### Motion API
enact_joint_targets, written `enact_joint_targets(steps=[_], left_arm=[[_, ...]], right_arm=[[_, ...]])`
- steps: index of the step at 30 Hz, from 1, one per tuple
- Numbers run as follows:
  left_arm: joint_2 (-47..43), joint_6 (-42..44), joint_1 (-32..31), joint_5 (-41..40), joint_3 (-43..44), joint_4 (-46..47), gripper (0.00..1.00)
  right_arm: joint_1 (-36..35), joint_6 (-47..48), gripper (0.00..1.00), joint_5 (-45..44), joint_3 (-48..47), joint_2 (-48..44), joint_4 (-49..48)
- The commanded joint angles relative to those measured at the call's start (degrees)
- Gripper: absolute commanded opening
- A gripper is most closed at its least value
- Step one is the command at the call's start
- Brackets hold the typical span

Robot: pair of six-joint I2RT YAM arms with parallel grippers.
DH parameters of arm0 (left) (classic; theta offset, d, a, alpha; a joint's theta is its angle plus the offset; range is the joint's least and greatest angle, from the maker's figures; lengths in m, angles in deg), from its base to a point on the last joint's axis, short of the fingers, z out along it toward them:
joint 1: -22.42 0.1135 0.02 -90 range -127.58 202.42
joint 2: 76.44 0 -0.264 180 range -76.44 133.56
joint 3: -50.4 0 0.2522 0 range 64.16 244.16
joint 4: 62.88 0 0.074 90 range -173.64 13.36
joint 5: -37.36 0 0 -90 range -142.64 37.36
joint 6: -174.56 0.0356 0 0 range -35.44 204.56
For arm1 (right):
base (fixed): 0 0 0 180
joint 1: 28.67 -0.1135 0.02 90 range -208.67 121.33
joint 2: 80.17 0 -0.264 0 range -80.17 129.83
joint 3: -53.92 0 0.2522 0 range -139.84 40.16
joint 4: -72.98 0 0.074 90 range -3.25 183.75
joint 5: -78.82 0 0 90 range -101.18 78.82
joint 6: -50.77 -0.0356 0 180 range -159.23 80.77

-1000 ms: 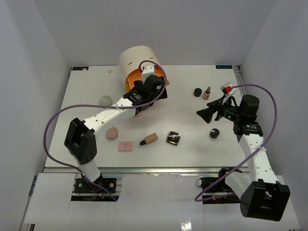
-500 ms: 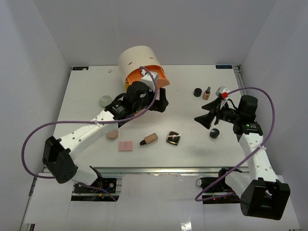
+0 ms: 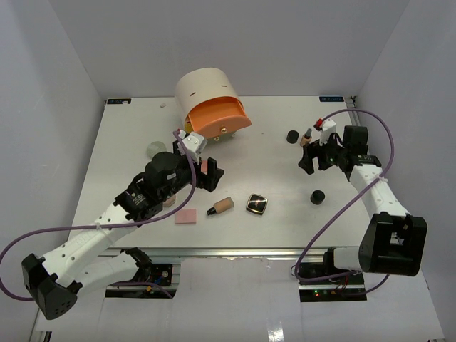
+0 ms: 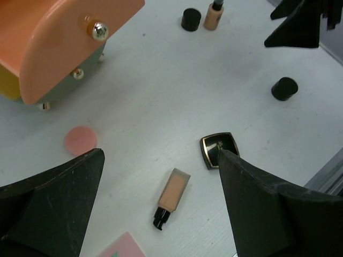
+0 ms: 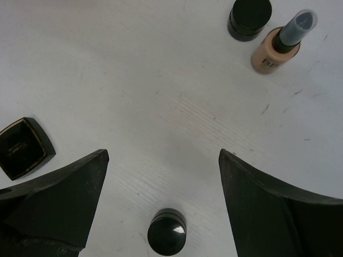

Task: Organize the makeup

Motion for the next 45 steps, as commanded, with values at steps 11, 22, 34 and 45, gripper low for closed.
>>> enact_joint_targets(steps=[11, 22, 34, 45], left_arm=[[-3.8, 2.9, 0.1, -3.1, -2.9, 0.8, 0.98], [-3.7, 3.7, 0.2, -4.6, -3.3, 0.8, 0.98], [-3.0, 4.0, 0.6, -4.3, -3.5, 0.8, 0.98], [-2.8, 4.0, 0.6, -3.8, -3.5, 0.8, 0.98]], right_arm=[[-11.4, 10.3, 0.90, -12.6, -35.8, 28.6, 11.3], [-11.8, 16.6, 0.90, -20.3, -63.1, 52.9, 20.8], [-11.3, 18.8, 0.99, -22.0, -65.3, 59.0, 21.7], [-9.9, 19.6, 0.82, -21.4, -66.2, 61.3, 23.6]])
